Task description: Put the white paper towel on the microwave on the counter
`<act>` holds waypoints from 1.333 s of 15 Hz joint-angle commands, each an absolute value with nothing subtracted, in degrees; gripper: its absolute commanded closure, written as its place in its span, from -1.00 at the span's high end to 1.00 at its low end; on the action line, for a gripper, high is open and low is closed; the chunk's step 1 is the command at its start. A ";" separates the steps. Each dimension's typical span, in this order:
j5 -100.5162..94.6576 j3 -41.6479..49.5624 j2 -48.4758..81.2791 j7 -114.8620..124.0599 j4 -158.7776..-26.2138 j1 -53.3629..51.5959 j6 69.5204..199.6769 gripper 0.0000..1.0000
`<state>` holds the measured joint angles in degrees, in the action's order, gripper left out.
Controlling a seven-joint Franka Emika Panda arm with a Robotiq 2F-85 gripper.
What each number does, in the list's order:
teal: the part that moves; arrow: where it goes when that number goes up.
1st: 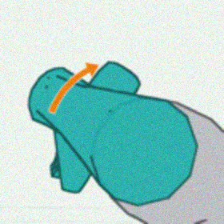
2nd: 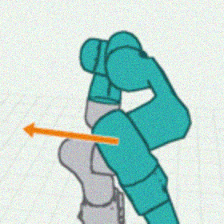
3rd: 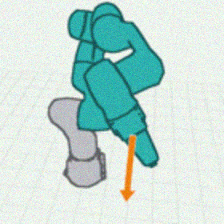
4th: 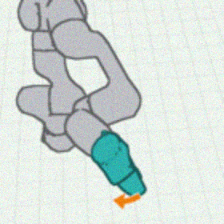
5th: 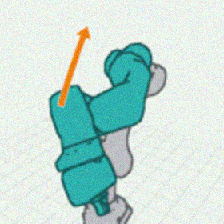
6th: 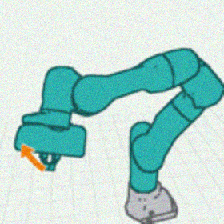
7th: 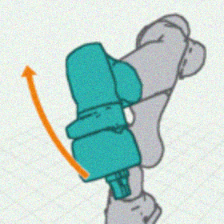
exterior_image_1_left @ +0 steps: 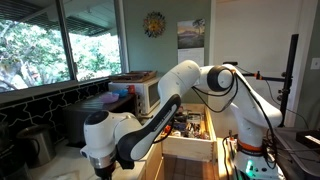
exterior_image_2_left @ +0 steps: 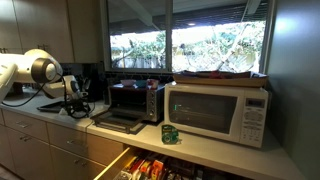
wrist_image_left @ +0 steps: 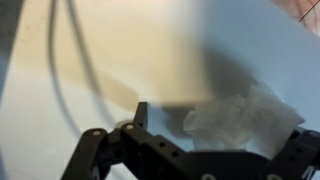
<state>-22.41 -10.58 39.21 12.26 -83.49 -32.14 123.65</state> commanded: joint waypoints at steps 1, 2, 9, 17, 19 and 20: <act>-23.90 -8.63 39.01 12.33 -80.70 -33.67 124.82 1.00; -24.22 -8.09 37.83 13.02 -80.67 -33.73 124.71 1.00; -20.06 -9.04 31.01 14.10 -81.70 -30.11 125.32 1.00; -24.44 -7.31 32.73 13.99 -78.43 -32.18 114.87 1.00; -25.95 -7.72 34.74 12.36 -78.12 -32.45 113.86 1.00; -25.52 -8.61 36.10 10.88 -78.59 -31.96 116.92 1.00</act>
<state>-24.22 -8.28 32.52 12.92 -79.45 -31.24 115.53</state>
